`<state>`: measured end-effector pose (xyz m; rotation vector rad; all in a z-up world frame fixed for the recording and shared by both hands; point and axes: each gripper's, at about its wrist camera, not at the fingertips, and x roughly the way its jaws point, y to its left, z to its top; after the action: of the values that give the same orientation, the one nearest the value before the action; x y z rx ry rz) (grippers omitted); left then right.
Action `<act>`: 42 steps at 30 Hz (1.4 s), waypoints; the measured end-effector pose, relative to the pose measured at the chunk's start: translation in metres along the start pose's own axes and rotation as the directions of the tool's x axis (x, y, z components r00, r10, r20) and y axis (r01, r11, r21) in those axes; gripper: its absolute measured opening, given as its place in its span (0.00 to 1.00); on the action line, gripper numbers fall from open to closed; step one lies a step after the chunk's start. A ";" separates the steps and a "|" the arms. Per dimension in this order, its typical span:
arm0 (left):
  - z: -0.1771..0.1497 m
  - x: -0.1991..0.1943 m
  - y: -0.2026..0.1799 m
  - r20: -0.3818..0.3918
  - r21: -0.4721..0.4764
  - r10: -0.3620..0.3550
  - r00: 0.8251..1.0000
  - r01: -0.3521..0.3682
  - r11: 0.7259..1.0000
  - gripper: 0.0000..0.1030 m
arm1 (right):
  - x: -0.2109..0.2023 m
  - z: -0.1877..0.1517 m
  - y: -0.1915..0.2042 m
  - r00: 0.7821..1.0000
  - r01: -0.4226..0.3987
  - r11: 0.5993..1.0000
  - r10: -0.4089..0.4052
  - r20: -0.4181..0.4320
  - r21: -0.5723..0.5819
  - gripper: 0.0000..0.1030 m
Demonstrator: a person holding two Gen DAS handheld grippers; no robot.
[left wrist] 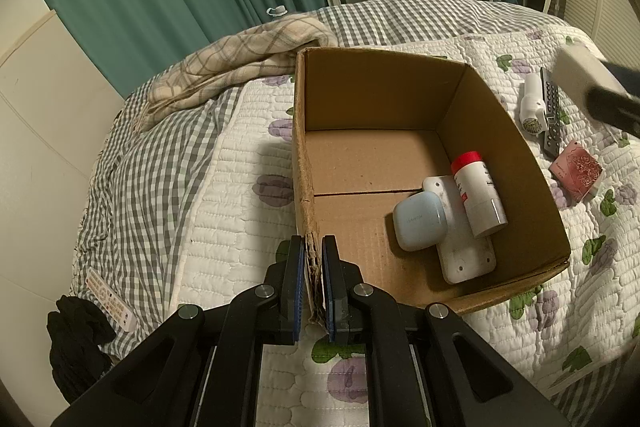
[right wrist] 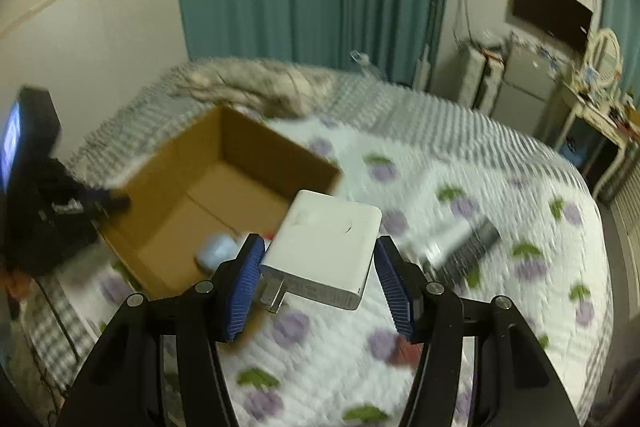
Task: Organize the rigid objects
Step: 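Carry the charger into the box onto the bottle, release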
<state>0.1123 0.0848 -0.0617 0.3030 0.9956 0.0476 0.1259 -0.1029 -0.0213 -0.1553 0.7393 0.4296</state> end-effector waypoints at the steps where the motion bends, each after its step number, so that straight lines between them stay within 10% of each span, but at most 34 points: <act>1: 0.000 0.000 -0.001 -0.001 0.001 0.002 1.000 -0.002 1.000 0.08 | 0.005 0.004 0.004 1.000 -0.015 1.000 0.015 0.004 -0.008 0.55; 17: -0.001 -0.001 -0.001 -0.001 0.005 0.003 1.000 -0.003 1.000 0.08 | 0.104 -0.019 0.054 0.987 -0.089 0.995 0.082 -0.135 -0.048 0.55; 28: -0.002 -0.001 -0.002 -0.005 0.007 0.003 1.000 -0.003 1.000 0.08 | 0.091 -0.018 0.055 0.991 -0.072 0.995 0.064 -0.119 -0.063 0.56; 31: -0.002 -0.001 -0.002 -0.007 0.005 0.003 1.000 -0.003 1.000 0.08 | 0.075 -0.012 0.052 0.996 -0.049 0.996 0.043 -0.082 -0.072 0.79; 42: -0.001 -0.002 -0.001 -0.008 0.001 -0.002 1.000 0.002 1.000 0.08 | 0.001 -0.001 -0.019 0.984 0.175 0.981 -0.173 0.030 -0.078 0.90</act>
<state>0.1104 0.0836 -0.0606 0.3031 1.0036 0.0462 0.1346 -0.1200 -0.0227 -0.2877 0.6795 0.2935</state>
